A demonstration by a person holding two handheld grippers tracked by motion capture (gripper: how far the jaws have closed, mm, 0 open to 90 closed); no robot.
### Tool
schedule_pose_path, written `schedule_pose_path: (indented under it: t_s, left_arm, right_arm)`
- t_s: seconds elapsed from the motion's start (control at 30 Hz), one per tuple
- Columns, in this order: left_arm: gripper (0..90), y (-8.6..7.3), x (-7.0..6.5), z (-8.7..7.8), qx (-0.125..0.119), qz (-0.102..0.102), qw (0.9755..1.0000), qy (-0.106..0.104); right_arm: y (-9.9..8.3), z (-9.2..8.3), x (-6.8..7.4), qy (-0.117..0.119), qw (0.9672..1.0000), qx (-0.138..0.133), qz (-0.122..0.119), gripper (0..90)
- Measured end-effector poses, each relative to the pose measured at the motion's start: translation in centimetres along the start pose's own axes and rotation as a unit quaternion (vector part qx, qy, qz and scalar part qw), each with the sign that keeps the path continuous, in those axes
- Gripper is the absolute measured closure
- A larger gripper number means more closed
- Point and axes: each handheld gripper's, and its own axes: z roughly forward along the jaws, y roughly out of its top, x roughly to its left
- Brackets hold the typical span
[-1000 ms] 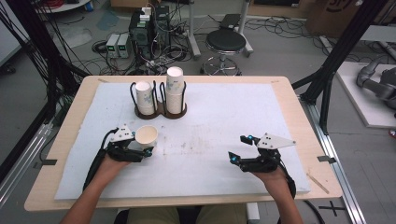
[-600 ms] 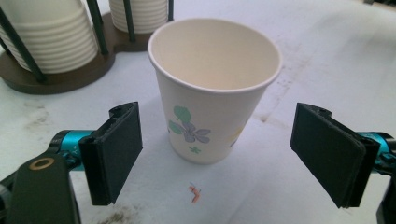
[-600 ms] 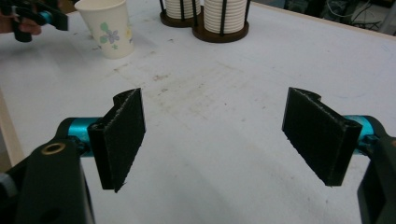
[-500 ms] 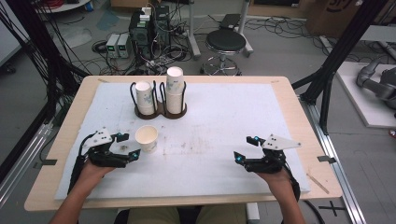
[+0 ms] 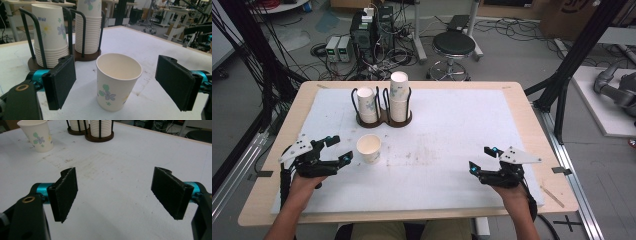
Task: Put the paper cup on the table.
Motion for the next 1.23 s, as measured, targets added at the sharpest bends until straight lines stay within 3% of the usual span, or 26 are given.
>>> schedule_pose_path:
  t_s: [0.4,1.23]
  left_arm:
    - [16.9,0.0,0.1,-1.3,-0.011,0.005,0.9998,0.017]
    - [17.0,-0.3,0.4,-1.0,-0.008,0.002,0.9997,0.023]
  right_arm:
    - [0.3,-0.3,0.4,-0.008,1.0000,-0.006,0.000,22.1]
    - [0.2,-0.5,-0.1,-0.008,0.9999,-0.013,0.004,22.1]
